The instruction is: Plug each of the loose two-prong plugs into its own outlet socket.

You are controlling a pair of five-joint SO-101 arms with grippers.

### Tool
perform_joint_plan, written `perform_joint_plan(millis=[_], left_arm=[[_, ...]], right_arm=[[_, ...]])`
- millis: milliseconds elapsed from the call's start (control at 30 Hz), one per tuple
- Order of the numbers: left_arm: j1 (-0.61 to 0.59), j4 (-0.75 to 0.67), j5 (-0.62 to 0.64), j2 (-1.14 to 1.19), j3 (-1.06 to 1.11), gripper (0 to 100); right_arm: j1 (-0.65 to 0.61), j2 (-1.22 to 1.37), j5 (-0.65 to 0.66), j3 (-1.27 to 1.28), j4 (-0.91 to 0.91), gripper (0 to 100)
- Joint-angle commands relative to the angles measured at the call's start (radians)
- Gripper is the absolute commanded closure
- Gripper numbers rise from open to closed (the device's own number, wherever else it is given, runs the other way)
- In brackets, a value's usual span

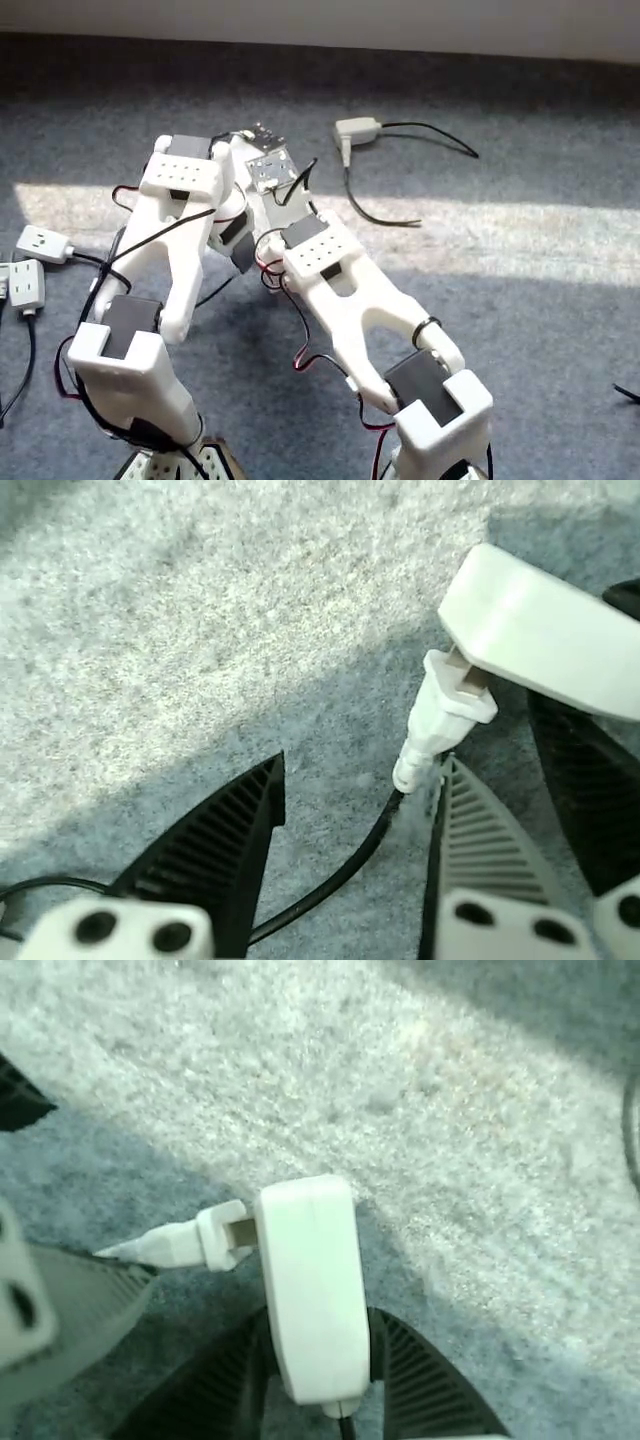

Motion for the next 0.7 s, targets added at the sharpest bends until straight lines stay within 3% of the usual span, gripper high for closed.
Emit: perform_joint_plan(millis=[0,333,667], left_arm=[[0.077,0.043,-0.04,-0.025,-0.013,75],[0.073,0.008,-0.038,-0.025,-0.013,75],[-0.012,-0.035,-0.037,-0.024,-0.021,75]], right_arm=[[0.016,0.035,-0.011,-0.087,0.024,91.9],[0.031,0.025,-0.058,-0.091,0.143,91.9],[0.042,-0.26,-0.064,0.018,0.105,91.9]])
